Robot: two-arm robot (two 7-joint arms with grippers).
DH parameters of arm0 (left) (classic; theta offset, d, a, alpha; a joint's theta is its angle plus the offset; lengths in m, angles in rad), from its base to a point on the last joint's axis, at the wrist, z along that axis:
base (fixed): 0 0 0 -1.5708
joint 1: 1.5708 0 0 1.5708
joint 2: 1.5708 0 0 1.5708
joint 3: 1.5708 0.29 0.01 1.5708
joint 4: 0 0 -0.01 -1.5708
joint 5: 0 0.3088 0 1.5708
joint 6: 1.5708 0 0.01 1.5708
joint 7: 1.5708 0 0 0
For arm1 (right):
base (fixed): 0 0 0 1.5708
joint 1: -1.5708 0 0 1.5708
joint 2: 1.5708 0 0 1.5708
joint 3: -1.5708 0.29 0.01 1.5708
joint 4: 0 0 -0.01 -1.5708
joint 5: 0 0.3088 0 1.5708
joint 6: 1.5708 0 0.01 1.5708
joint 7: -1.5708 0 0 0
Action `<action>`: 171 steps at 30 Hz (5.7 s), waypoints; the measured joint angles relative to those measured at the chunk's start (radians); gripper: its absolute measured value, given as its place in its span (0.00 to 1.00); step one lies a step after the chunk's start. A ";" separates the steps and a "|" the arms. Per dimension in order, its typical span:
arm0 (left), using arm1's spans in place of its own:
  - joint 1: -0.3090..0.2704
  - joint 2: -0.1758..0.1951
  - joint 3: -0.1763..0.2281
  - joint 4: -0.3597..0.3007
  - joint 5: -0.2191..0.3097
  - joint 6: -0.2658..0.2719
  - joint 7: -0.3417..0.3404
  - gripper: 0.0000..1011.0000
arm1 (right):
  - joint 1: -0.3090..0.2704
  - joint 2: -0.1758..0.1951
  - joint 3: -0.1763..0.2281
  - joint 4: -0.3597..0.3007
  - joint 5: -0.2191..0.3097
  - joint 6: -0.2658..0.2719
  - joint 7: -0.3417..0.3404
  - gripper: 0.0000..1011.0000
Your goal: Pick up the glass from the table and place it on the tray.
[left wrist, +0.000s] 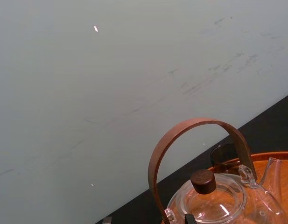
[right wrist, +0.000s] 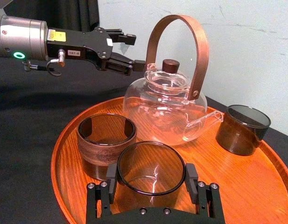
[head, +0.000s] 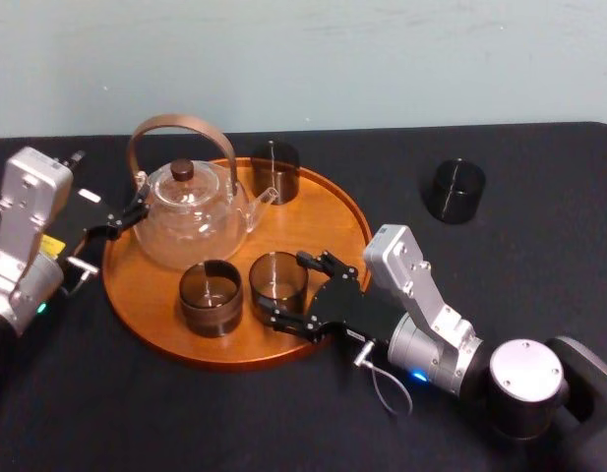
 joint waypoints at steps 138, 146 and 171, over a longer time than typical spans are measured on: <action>0.000 0.000 0.000 0.000 0.000 0.000 0.000 1.00 | 0.054 0.082 0.343 0.144 0.157 0.115 -0.103 0.99; 0.000 0.000 0.000 0.000 0.000 0.000 0.000 1.00 | 0.102 0.066 0.328 0.201 0.145 0.123 -0.098 0.99; 0.000 0.000 0.000 0.000 0.000 0.000 0.000 1.00 | 0.211 0.029 0.308 0.367 0.127 0.056 -0.061 0.99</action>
